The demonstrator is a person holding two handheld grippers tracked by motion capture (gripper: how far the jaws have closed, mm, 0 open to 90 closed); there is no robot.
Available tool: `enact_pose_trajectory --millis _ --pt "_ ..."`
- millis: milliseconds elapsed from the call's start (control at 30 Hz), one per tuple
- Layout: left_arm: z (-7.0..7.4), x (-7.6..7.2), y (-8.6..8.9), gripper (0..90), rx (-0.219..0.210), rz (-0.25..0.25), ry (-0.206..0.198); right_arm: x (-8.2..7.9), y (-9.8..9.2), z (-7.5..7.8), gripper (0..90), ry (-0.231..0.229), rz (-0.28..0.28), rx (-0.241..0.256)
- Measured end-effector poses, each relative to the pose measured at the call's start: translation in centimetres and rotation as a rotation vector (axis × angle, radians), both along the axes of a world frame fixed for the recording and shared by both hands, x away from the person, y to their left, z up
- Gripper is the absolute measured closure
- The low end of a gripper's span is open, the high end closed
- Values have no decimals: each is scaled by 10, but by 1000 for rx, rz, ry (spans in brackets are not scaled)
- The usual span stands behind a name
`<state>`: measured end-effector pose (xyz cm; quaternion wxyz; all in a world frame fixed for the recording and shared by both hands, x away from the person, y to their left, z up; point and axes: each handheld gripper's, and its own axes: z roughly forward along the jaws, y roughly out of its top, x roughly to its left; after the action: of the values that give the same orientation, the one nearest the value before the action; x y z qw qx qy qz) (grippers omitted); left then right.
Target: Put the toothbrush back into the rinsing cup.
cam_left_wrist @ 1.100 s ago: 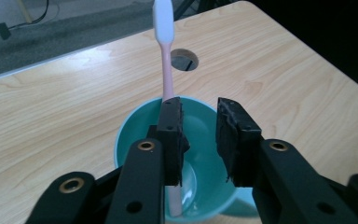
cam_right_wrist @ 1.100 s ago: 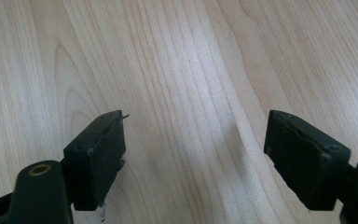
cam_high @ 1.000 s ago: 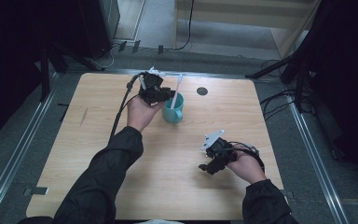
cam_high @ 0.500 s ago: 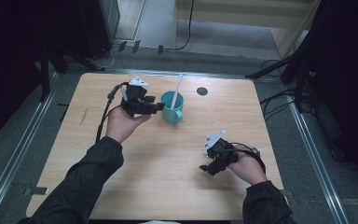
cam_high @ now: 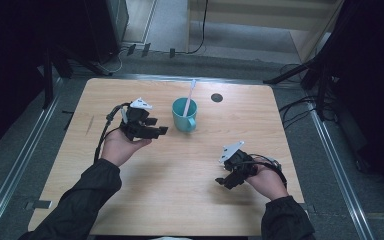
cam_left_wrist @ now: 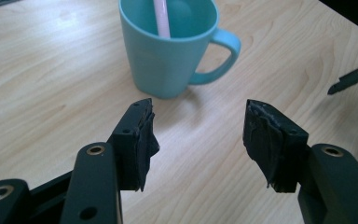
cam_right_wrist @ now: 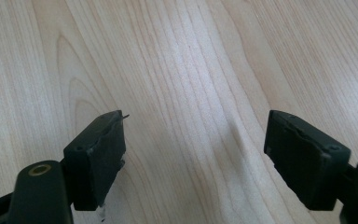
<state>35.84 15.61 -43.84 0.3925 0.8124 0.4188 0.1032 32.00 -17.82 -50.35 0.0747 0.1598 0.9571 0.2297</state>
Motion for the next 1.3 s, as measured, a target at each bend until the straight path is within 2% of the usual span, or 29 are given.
enact_pose_trajectory --millis 233,600,800,867,933,1067,1200,1300 --pt "-9 -10 9 412 3 -8 27 -2 -2 -1 205 3 -9 -5" --pt "-20 -27 25 392 46 -29 52 -4 -6 -1 204 -2 -13 -6" --pt "-24 -36 42 379 49 -10 80 -4 -6 -1 203 -3 -16 -9" --pt "-28 -38 48 375 47 13 93 -3 -6 -2 203 -3 -23 -13" --pt "-32 -39 54 374 58 29 101 -2 -7 -2 203 -4 -41 -17" --pt "-41 -40 62 374 85 53 152 -2 -7 -1 203 -6 -43 -13" --pt "-44 -39 67 392 93 56 156 -2 -6 -3 203 -2 -30 -20" --pt "-48 -37 71 395 105 66 180 -2 -5 -3 203 0 -28 -21"
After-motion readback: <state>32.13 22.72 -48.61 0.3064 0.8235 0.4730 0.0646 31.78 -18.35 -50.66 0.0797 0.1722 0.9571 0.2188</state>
